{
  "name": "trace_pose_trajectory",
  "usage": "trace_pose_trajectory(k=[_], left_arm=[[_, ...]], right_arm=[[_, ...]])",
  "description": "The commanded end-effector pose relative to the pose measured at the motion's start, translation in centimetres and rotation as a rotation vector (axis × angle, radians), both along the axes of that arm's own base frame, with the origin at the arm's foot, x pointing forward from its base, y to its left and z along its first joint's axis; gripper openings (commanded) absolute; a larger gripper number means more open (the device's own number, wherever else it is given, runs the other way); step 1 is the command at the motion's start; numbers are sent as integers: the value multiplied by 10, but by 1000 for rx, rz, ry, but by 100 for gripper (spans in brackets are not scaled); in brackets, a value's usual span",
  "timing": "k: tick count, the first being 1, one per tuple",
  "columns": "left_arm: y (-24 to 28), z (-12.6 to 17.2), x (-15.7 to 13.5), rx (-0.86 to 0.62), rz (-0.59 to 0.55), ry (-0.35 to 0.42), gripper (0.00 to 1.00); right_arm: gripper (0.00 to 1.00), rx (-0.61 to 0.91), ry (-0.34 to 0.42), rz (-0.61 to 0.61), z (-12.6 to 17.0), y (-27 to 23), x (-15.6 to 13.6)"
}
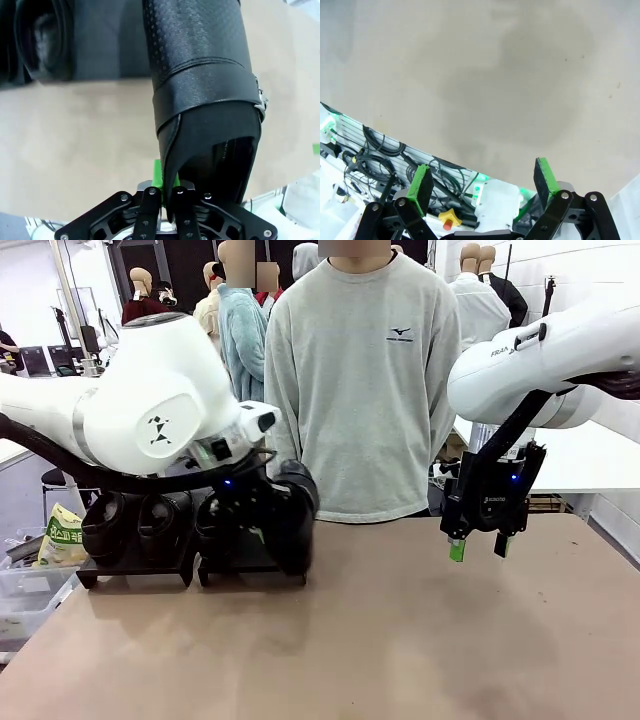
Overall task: Organize the shoes by placing them on the stand.
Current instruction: Place the Shoe from the middle of the table onto the Shoes Stand.
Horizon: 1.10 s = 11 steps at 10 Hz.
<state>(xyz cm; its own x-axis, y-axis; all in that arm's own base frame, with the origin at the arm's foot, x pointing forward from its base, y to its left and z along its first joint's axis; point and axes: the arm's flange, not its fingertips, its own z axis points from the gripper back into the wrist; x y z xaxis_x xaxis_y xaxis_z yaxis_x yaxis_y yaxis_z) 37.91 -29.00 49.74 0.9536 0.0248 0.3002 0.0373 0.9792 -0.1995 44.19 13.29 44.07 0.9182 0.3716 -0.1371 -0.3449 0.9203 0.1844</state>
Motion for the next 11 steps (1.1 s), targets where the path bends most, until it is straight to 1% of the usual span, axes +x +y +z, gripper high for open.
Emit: trace_pose_trajectory(k=[1,3,5,6,7,9,10,11], left_arm=[[-5,-18,22,24,-40,-54,0],[4,-30,49,56,31,-127,0],[11,-36,65,76,58,-176,0],[11,-33,57,46,88,-147,0],[20,-42,57,59,13,-119,0],[20,-42,57,59,13,-119,0],[22,-46,58,58,32,-116,0],[23,-45,67,36,45,-166,0]], right_arm=[[100,5,3,-13,1,2,0],[100,5,3,-13,1,2,0],[100,5,3,-13,1,2,0],[100,5,3,-13,1,2,0],[100,5,3,-13,1,2,0],[100,5,3,-13,1,2,0],[100,5,3,-13,1,2,0],[100,5,3,-13,1,2,0]])
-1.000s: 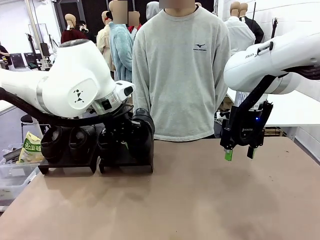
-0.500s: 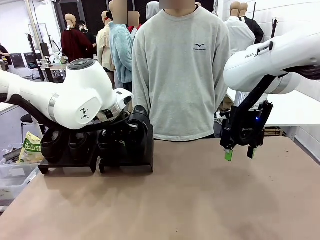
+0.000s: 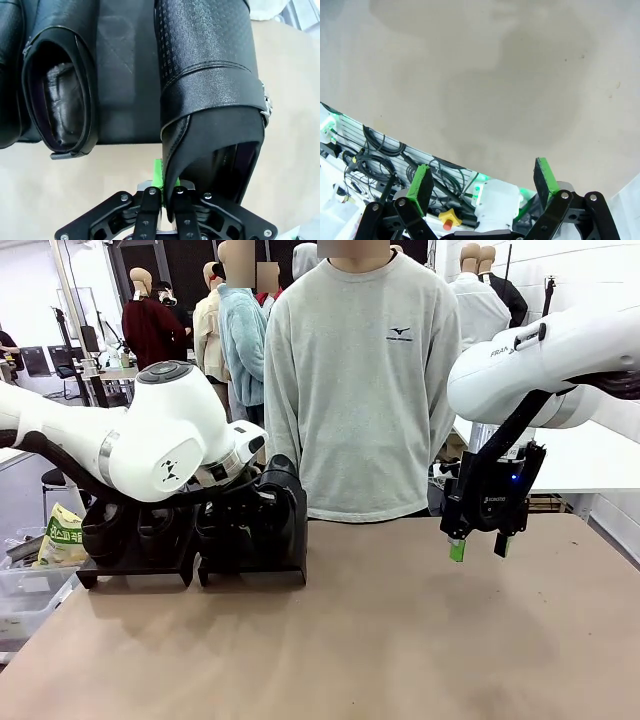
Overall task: Organize the shoes by placing them on the stand.
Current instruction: Place the Shoe from the middle of the table onto the Shoes Stand.
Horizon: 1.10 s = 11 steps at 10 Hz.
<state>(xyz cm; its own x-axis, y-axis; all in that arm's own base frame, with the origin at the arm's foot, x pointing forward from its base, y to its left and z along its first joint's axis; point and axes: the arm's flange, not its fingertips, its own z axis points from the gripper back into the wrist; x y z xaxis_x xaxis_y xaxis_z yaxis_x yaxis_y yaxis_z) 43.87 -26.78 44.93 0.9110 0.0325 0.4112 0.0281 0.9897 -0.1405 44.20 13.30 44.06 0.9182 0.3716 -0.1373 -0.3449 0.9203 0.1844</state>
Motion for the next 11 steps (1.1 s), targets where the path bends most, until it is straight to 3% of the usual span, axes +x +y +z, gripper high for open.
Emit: trace_pose_trajectory(k=[1,3,11], left_arm=[[4,6,15,-19,18,-98,0],[9,-4,34,1,24,-115,0],[5,-29,55,27,71,-21,0]], right_arm=[[100,5,3,-13,1,2,0],[100,5,3,-13,1,2,0],[100,5,3,-13,1,2,0]])
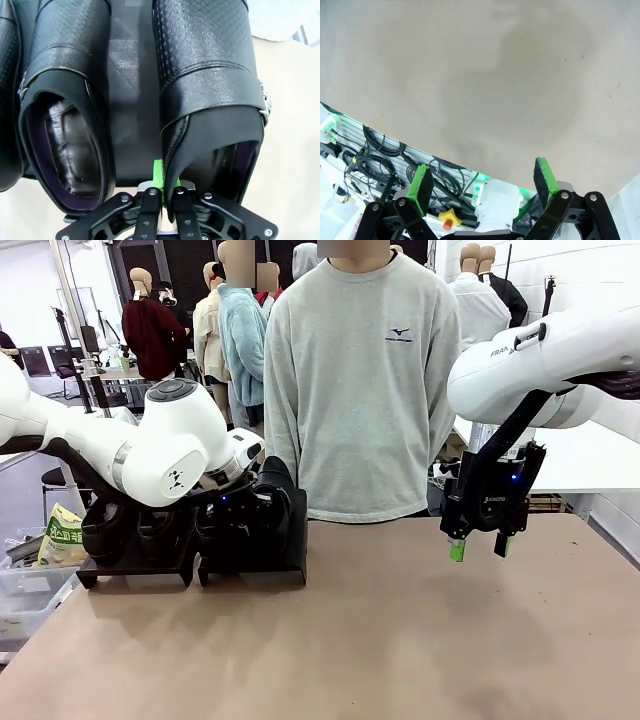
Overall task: Organize the shoes by placing them on the stand.
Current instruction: Place the Shoe from the middle of the table onto the Shoes Stand.
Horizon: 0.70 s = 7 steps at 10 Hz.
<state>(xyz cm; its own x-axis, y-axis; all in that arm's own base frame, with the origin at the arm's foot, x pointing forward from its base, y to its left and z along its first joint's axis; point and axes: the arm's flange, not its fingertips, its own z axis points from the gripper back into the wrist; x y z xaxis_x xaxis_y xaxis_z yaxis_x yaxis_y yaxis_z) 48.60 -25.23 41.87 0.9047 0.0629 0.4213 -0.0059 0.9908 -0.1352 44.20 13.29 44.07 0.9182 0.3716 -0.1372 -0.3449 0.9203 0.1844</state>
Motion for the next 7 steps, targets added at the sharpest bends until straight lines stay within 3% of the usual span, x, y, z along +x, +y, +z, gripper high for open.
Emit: trace_pose_trajectory(k=[1,7], left_arm=[[-11,-1,9,22,40,-12,0],[-10,-8,17,41,58,33,3]], right_arm=[[100,5,3,-13,1,2,0],[100,5,3,-13,1,2,0]])
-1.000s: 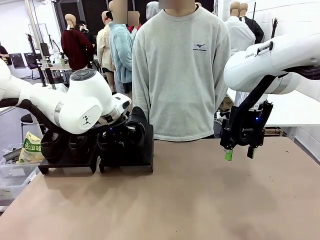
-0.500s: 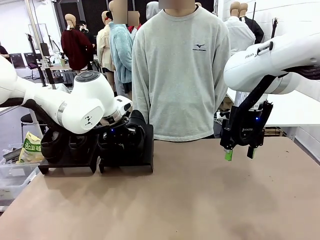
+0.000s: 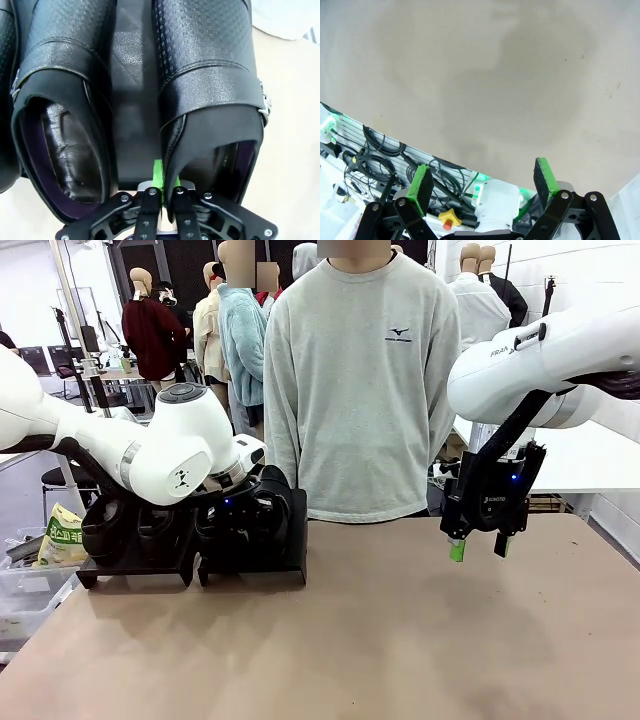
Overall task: Organize the shoes by placing them on the stand.
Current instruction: Place the Shoe from the middle of the table onto the Shoes Stand.
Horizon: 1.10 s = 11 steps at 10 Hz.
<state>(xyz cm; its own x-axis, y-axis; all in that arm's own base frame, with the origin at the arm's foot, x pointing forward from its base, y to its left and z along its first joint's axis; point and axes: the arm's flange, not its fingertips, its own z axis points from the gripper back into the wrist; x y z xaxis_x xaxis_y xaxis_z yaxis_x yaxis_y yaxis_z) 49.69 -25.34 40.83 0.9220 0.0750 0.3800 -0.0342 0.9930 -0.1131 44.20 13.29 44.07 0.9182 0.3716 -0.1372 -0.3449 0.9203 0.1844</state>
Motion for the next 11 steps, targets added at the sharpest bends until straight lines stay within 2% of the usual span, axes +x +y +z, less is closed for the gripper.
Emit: trace_pose_trajectory(k=[1,5,11], left_arm=[[-9,5,7,21,40,-17,23],[-9,20,2,10,20,-49,100],[-7,39,-8,-6,9,-95,100]], right_arm=[[100,5,3,-13,1,2,0],[100,5,3,-13,1,2,0],[100,5,3,-13,1,2,0]])
